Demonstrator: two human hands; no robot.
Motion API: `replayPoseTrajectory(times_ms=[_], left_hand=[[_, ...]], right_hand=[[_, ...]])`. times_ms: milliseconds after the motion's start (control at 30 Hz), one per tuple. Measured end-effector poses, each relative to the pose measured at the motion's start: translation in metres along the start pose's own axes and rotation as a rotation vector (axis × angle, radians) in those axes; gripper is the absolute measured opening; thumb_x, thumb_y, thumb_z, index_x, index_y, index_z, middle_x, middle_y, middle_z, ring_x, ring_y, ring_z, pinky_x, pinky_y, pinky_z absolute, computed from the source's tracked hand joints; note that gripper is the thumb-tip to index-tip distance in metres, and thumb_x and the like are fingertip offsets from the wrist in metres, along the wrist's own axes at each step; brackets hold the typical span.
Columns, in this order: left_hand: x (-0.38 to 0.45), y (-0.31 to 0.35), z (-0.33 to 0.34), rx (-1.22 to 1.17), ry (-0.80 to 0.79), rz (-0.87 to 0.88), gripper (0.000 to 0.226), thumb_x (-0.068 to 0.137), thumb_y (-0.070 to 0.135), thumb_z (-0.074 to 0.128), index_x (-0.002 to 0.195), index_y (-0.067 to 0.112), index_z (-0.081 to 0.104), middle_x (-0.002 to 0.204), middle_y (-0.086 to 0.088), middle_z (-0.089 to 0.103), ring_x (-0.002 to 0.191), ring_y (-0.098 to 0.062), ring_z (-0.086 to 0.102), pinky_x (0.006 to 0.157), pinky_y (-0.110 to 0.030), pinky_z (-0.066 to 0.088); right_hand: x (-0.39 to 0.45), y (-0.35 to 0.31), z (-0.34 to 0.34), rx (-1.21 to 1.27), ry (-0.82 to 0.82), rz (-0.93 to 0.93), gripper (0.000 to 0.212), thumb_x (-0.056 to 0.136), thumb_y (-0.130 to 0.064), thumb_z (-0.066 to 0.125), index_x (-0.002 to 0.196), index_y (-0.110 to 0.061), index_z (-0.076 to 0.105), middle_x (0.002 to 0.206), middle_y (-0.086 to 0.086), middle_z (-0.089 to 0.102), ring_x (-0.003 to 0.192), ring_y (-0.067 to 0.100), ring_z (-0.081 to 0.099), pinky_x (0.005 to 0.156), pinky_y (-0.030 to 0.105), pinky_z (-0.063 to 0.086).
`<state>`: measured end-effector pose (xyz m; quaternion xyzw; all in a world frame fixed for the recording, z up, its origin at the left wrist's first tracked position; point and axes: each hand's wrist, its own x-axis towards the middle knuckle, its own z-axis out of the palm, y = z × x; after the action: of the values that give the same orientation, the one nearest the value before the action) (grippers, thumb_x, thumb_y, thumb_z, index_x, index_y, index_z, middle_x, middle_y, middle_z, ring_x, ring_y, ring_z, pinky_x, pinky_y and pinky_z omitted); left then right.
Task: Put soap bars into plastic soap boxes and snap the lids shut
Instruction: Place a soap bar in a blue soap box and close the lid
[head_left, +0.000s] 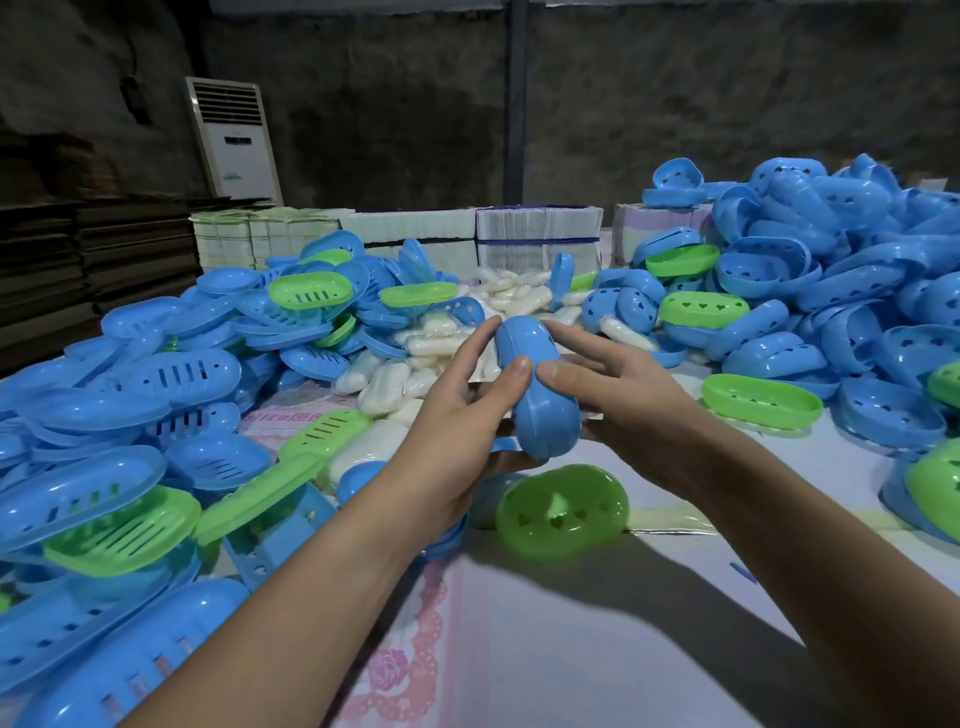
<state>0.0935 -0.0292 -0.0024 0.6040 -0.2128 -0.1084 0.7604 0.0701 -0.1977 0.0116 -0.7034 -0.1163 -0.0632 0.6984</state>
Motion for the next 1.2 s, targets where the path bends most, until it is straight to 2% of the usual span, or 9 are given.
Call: replayPoseTrajectory(times_ms=[100, 267, 400, 467, 667, 800, 967, 1100, 1200], left_hand=[[0.0, -0.002, 0.0, 0.023, -0.017, -0.02, 0.042, 0.096, 0.034, 0.064, 0.133, 0.051, 0.053, 0.117, -0.011, 0.074, 0.088, -0.026, 0.077, 0.069, -0.037, 0.064], [0.001, 0.002, -0.005, -0.048, -0.026, -0.054, 0.054, 0.086, 0.034, 0.071, 0.137, 0.043, 0.056, 0.108, -0.007, 0.078, 0.081, -0.024, 0.077, 0.063, -0.031, 0.061], [0.002, 0.005, -0.013, -0.109, -0.106, -0.081, 0.076, 0.074, 0.016, 0.075, 0.144, 0.036, 0.052, 0.115, -0.009, 0.076, 0.098, -0.03, 0.074, 0.088, -0.048, 0.061], [0.002, 0.005, -0.014, -0.127, -0.138, -0.074, 0.082, 0.071, 0.007, 0.075, 0.144, 0.035, 0.052, 0.115, -0.012, 0.075, 0.099, -0.03, 0.074, 0.093, -0.051, 0.058], [0.001, 0.0, -0.009, -0.117, -0.06, -0.036, 0.088, 0.063, 0.012, 0.08, 0.143, 0.038, 0.054, 0.111, -0.008, 0.074, 0.092, -0.027, 0.076, 0.079, -0.044, 0.064], [-0.001, 0.0, -0.006, -0.142, -0.021, -0.024, 0.088, 0.061, 0.014, 0.082, 0.141, 0.039, 0.056, 0.119, -0.013, 0.069, 0.094, -0.025, 0.077, 0.07, -0.038, 0.063], [0.001, 0.003, -0.01, -0.138, -0.044, -0.051, 0.091, 0.058, 0.015, 0.084, 0.142, 0.037, 0.055, 0.126, -0.02, 0.068, 0.095, -0.029, 0.076, 0.075, -0.045, 0.064], [0.002, 0.007, -0.016, -0.101, -0.136, -0.071, 0.084, 0.063, 0.012, 0.082, 0.139, 0.038, 0.056, 0.108, -0.015, 0.076, 0.094, -0.031, 0.076, 0.075, -0.047, 0.064], [0.001, 0.005, -0.018, -0.108, -0.169, -0.086, 0.08, 0.069, 0.009, 0.079, 0.14, 0.037, 0.055, 0.105, -0.012, 0.077, 0.094, -0.031, 0.076, 0.077, -0.05, 0.063]], right_hand=[[-0.001, -0.001, -0.002, -0.019, -0.059, 0.051, 0.074, 0.076, -0.033, 0.073, 0.145, -0.025, 0.047, 0.11, 0.002, 0.074, 0.099, 0.022, 0.072, 0.075, 0.03, 0.059], [-0.001, -0.001, 0.002, 0.017, 0.004, 0.023, 0.076, 0.074, -0.035, 0.074, 0.144, -0.029, 0.048, 0.106, 0.0, 0.075, 0.093, 0.019, 0.073, 0.07, 0.029, 0.058], [-0.001, -0.001, 0.004, 0.026, 0.032, 0.015, 0.077, 0.073, -0.036, 0.074, 0.145, -0.029, 0.047, 0.102, -0.002, 0.075, 0.087, 0.018, 0.073, 0.068, 0.028, 0.058], [-0.001, 0.0, 0.003, 0.027, 0.04, 0.003, 0.077, 0.073, -0.037, 0.074, 0.145, -0.029, 0.048, 0.104, -0.001, 0.075, 0.088, 0.02, 0.073, 0.07, 0.032, 0.059], [-0.001, 0.003, 0.005, 0.051, 0.048, 0.001, 0.076, 0.073, -0.036, 0.075, 0.144, -0.03, 0.049, 0.104, 0.0, 0.076, 0.091, 0.02, 0.074, 0.079, 0.037, 0.06], [-0.002, 0.002, 0.007, 0.066, 0.043, -0.012, 0.072, 0.076, -0.036, 0.073, 0.144, -0.03, 0.048, 0.104, 0.001, 0.076, 0.091, 0.019, 0.074, 0.072, 0.032, 0.059], [-0.002, 0.0, 0.006, 0.053, 0.011, 0.022, 0.074, 0.076, -0.035, 0.071, 0.146, -0.03, 0.046, 0.104, -0.001, 0.076, 0.091, 0.017, 0.074, 0.071, 0.029, 0.059], [-0.003, -0.01, -0.002, -0.041, -0.061, 0.081, 0.078, 0.071, -0.035, 0.076, 0.144, -0.034, 0.048, 0.106, 0.001, 0.076, 0.089, 0.022, 0.073, 0.069, 0.032, 0.06], [-0.004, -0.011, -0.005, -0.038, -0.042, 0.112, 0.072, 0.07, -0.033, 0.078, 0.139, -0.035, 0.054, 0.108, 0.003, 0.075, 0.089, 0.028, 0.073, 0.065, 0.033, 0.059]])
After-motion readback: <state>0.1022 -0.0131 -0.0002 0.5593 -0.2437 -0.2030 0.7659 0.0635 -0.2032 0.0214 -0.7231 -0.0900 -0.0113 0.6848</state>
